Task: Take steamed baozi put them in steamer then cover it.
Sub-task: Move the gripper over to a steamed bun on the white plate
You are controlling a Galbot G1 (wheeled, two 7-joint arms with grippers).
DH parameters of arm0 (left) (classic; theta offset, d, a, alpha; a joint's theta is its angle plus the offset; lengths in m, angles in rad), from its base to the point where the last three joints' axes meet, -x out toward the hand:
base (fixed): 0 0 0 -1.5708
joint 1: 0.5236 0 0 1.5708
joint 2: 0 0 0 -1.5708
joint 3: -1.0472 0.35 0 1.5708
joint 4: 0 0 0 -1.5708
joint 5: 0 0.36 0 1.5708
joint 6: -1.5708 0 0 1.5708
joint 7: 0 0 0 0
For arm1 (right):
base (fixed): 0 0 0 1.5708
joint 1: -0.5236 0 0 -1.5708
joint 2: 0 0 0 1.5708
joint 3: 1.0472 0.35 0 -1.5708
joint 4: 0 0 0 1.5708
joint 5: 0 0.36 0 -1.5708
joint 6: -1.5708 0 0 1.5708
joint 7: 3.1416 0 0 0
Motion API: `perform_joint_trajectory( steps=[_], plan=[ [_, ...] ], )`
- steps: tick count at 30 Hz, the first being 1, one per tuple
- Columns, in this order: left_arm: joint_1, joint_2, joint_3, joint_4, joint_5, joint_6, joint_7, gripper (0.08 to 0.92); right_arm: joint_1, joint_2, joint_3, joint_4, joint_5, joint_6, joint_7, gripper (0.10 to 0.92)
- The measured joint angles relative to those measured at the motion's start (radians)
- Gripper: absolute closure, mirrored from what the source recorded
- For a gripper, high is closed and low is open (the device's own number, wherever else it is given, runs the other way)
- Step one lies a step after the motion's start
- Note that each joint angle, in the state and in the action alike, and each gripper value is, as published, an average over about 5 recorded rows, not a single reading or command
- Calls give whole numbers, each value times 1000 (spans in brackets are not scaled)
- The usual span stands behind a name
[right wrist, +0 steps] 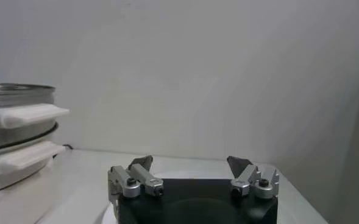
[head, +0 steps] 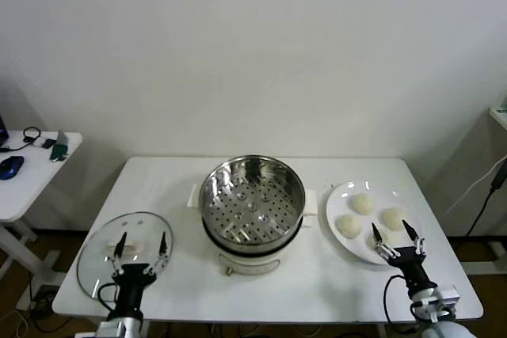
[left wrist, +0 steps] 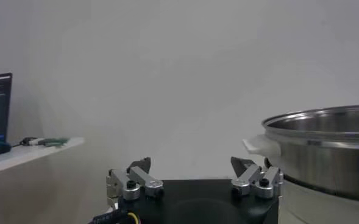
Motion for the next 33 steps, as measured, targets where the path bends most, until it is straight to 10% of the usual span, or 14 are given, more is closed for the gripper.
perform_joint_trajectory(
  steps=[20, 33],
  plan=[
    [-4, 19, 37, -3, -4, 14, -49, 177, 573, -542, -486, -225, -206, -201, -498, 203],
    [-18, 23, 37, -7, -24, 38, -90, 177, 1276, -576, -1238, -499, -315, -195, -762, 203]
  ],
)
